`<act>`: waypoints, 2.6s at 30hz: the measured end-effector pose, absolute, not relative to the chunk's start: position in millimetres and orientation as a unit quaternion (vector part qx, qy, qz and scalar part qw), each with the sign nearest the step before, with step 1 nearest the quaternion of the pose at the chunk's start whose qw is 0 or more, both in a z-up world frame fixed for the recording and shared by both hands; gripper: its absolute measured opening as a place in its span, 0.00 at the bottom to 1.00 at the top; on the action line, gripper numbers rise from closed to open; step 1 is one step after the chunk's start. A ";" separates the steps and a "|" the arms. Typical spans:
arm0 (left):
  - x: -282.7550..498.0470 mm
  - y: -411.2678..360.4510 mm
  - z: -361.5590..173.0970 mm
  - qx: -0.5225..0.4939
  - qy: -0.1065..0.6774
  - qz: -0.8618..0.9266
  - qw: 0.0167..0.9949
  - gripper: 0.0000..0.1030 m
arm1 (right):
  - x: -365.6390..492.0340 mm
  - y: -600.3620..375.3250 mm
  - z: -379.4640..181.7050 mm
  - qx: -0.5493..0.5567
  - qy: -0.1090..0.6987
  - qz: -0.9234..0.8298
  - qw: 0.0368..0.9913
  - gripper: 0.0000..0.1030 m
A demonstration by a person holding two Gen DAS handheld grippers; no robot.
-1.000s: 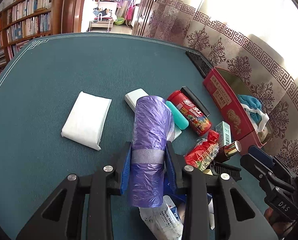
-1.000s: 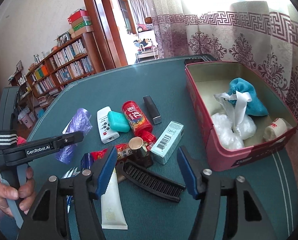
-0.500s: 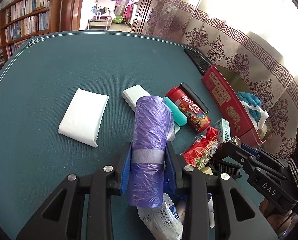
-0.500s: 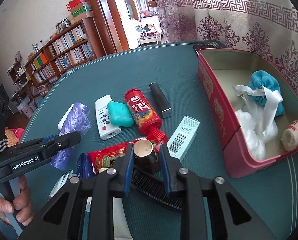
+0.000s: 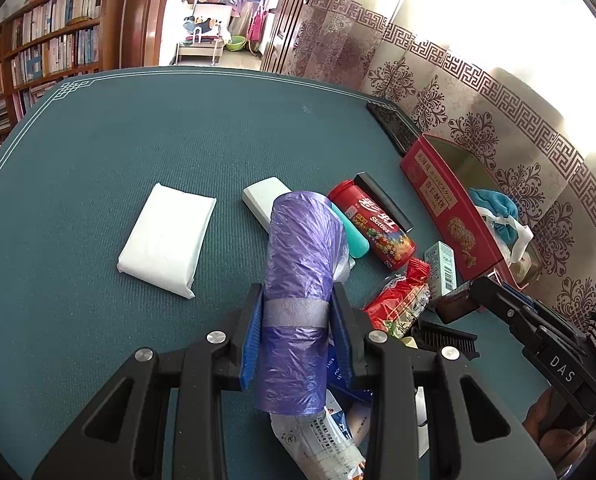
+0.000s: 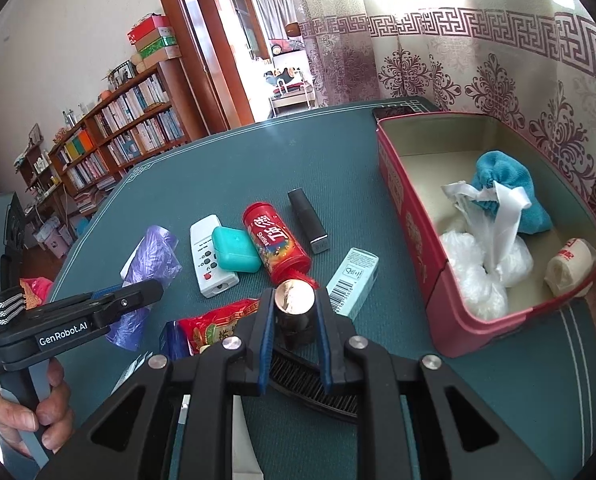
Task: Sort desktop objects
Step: 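Grasp the gold-capped bottle with right gripper while left gripper holds the purple roll, then carry the purple roll and gold-capped bottle into the tin and release both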
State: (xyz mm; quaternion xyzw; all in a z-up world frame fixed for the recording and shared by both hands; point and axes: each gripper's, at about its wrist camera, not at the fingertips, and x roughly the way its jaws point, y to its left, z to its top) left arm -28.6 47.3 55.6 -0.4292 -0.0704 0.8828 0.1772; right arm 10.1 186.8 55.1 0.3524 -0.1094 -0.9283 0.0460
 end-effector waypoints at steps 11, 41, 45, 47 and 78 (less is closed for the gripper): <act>-24.8 56.4 60.3 -0.434 -0.067 0.880 0.182 0.33 | 35.8 232.7 88.7 0.293 -0.164 -0.942 0.006 0.21; -8.9 109.1 94.0 -0.415 -0.020 0.884 0.215 0.33 | 51.9 322.9 73.3 0.254 -0.193 -0.937 -0.142 0.22; -9.1 127.0 102.1 -0.410 -0.012 0.883 0.229 0.33 | 59.1 322.0 69.3 0.248 -0.193 -0.935 -0.163 0.22; -9.2 137.8 107.1 -0.406 -0.008 0.883 0.237 0.33 | 61.6 323.0 70.9 0.241 -0.198 -0.934 -0.174 0.22; -57.4 301.2 118.1 -0.419 0.010 0.841 0.343 0.34 | 79.1 337.5 74.6 0.204 -0.220 -0.926 -0.228 0.67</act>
